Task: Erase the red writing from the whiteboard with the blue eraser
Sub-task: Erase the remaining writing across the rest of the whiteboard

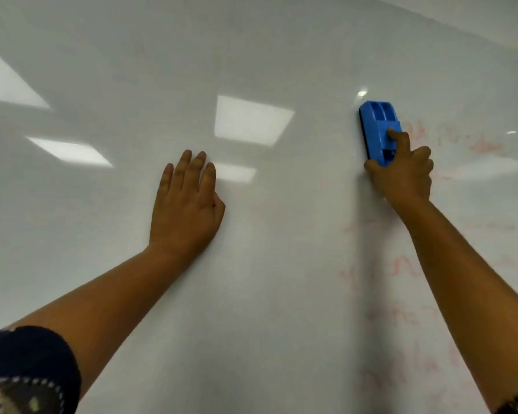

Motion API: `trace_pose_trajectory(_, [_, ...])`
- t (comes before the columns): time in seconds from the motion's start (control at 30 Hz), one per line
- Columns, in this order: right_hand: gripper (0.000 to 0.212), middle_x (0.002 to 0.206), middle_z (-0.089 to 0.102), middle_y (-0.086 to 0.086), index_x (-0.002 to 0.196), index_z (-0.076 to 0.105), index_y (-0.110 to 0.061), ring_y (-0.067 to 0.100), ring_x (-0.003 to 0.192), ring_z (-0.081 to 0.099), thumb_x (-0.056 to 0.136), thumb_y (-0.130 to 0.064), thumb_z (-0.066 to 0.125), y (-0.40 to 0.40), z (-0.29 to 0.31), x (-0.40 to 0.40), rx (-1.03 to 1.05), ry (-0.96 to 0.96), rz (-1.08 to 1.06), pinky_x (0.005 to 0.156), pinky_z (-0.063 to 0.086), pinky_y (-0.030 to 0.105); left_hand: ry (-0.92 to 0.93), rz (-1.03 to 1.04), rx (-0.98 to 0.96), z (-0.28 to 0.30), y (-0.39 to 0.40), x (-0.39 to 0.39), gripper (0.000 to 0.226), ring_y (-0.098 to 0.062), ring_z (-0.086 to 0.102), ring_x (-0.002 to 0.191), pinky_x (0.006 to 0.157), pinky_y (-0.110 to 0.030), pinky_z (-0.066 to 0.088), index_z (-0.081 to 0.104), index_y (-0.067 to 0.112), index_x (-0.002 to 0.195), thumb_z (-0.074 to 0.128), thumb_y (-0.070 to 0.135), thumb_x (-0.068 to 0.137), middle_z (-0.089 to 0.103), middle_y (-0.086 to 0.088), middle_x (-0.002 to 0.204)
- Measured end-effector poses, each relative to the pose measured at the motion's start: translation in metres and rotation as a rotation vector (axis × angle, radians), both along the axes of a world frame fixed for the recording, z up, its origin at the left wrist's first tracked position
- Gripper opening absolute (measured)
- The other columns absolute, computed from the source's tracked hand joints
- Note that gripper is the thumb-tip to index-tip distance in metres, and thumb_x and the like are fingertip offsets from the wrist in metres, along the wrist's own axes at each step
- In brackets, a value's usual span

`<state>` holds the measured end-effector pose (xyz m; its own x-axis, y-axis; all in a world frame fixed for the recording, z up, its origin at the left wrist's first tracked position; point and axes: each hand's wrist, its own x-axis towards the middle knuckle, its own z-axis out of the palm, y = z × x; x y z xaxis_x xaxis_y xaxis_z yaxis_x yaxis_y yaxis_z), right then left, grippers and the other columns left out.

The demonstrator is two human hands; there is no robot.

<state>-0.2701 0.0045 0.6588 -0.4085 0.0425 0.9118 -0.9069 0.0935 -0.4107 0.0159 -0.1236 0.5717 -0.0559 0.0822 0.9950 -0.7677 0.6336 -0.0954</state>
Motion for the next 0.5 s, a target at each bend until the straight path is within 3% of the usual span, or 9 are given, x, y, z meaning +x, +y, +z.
trace_pose_trajectory(0.2, [0.065,0.101,0.034,0.008,0.137,0.033,-0.031,0.024,0.089,0.04,0.079,-0.033,0.063,-0.013,-0.087,0.053,0.034,0.25,0.027,0.074,0.045,0.037,-0.003,-0.003,0.0,0.0,-0.002,0.0,0.046,-0.039,0.03,0.135,0.112,-0.049,0.017,0.043,-0.007,0.132,0.044,0.011,0.089,0.04,-0.026,0.141])
trace_pose_trajectory(0.27, [0.067,0.095,0.033,0.005,0.135,0.04,-0.03,0.026,0.084,0.043,0.075,-0.031,0.068,-0.011,-0.119,0.074,0.093,0.323,0.059,0.072,0.044,0.036,-0.005,-0.016,-0.009,-0.001,-0.003,0.0,0.045,-0.04,0.03,0.134,0.111,-0.05,0.017,0.043,-0.008,0.131,0.048,0.004,0.088,0.04,-0.027,0.14])
trace_pose_trajectory(0.4, [0.078,0.079,0.053,0.012,0.123,0.051,-0.028,0.032,0.062,0.054,0.052,-0.028,0.08,-0.015,-0.213,0.115,0.203,0.528,0.138,0.054,0.049,0.033,0.0,-0.044,-0.007,-0.002,-0.002,0.001,0.048,-0.04,0.029,0.135,0.112,-0.049,0.016,0.042,-0.008,0.132,0.043,0.0,0.085,0.039,-0.027,0.141])
trace_pose_trajectory(0.5, [0.084,0.07,0.058,0.006,0.119,0.046,-0.037,0.024,0.054,0.056,0.039,-0.039,0.071,-0.017,-0.273,0.124,0.356,0.623,0.146,0.05,0.045,0.022,0.0,-0.049,-0.014,-0.003,-0.002,0.0,0.047,-0.041,0.029,0.135,0.111,-0.05,0.017,0.042,-0.008,0.131,0.042,0.0,0.085,0.039,-0.027,0.141])
